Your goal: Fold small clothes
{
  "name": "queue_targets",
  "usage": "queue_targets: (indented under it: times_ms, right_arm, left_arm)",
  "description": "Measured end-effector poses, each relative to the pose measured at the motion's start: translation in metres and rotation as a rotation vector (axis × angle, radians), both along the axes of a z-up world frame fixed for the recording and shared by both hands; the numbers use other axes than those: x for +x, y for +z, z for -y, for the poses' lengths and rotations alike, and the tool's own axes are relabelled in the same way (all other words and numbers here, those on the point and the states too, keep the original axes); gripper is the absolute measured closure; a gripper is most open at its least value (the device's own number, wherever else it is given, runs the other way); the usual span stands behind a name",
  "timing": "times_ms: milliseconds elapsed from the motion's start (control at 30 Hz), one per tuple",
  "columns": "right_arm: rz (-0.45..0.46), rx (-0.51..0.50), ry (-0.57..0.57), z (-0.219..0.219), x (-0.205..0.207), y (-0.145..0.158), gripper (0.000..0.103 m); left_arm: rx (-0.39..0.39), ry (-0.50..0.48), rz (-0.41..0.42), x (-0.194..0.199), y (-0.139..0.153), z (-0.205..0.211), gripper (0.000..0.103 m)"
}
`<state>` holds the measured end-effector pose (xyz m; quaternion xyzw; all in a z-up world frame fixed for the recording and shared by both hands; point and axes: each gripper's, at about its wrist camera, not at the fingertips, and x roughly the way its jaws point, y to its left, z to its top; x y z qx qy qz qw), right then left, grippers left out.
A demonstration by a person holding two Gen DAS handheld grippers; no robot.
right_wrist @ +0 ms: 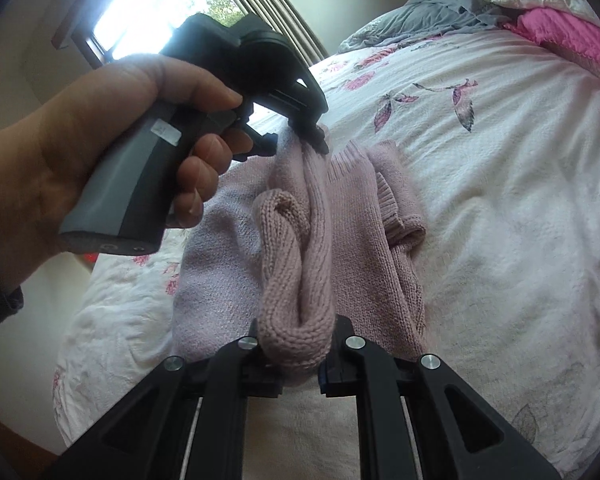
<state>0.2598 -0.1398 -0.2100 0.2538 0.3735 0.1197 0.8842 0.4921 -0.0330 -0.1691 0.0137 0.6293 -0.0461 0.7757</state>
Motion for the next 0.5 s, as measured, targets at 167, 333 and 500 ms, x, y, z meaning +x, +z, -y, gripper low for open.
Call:
queue_targets:
  times_ms: [167, 333, 500]
  right_arm:
    - [-0.051, 0.131, -0.003, 0.021, 0.003, -0.024, 0.092]
    - [-0.108, 0.267, 0.001, 0.043, 0.007, -0.05, 0.09]
    - [-0.13, 0.364, 0.042, 0.054, 0.012, -0.057, 0.073]
  left_arm:
    - [0.043, -0.016, 0.026, -0.005, -0.013, 0.016, 0.083]
    - [-0.026, -0.008, 0.076, -0.01, -0.023, 0.022, 0.062]
    - [-0.106, -0.004, 0.147, -0.015, -0.016, 0.021, 0.051]
